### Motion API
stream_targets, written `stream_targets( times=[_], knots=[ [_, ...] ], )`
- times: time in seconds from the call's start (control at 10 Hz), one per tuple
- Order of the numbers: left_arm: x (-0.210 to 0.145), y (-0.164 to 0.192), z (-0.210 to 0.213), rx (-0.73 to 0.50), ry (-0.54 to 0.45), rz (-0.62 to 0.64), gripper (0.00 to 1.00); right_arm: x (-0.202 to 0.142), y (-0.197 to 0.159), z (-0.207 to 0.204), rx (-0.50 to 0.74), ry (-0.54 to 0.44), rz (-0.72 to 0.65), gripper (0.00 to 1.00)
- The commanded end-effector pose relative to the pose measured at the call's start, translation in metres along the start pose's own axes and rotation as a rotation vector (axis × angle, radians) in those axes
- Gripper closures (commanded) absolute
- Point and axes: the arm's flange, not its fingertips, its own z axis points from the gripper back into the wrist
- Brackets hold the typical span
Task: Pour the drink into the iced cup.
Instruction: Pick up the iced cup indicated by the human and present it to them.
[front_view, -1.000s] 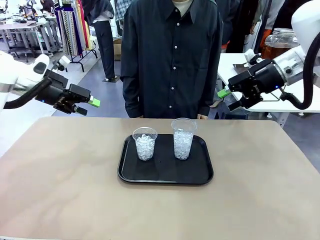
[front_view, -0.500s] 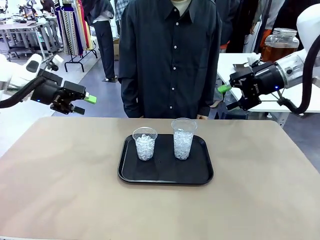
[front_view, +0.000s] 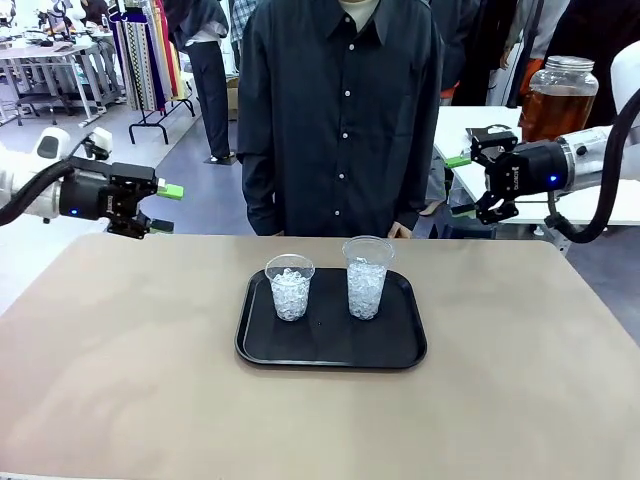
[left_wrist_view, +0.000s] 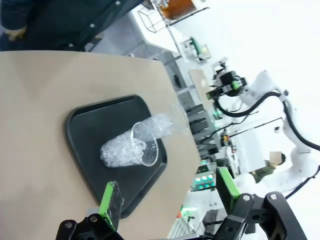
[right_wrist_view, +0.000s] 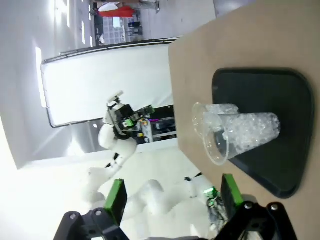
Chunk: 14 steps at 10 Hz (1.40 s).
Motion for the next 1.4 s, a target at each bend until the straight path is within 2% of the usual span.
stream_targets(
  times=[0.0, 0.5, 0.6, 1.0, 1.2, 1.3],
  knots=[
    [0.016, 0.013, -0.008, -0.126, 0.005, 0.050, 0.00, 0.014, 0.003, 0.002, 0.078, -0.004, -0.098, 0.00],
    [0.041, 0.029, -0.004, -0.286, 0.096, 0.080, 0.00, 0.036, -0.011, 0.009, 0.104, 0.006, -0.127, 0.00],
    [0.042, 0.029, -0.002, -0.301, 0.112, 0.126, 0.00, 0.038, -0.010, 0.012, 0.123, 0.009, -0.133, 0.00],
    [0.038, 0.024, -0.003, -0.304, 0.202, 0.301, 0.00, 0.040, -0.010, 0.013, 0.158, -0.007, -0.137, 0.00],
    [0.036, 0.023, -0.001, -0.265, 0.219, 0.318, 0.00, 0.039, -0.010, 0.010, 0.151, -0.006, -0.137, 0.00],
    [0.033, 0.030, -0.007, -0.304, 0.176, 0.292, 0.00, 0.035, -0.015, 0.012, 0.128, -0.004, -0.115, 0.00]
  ],
)
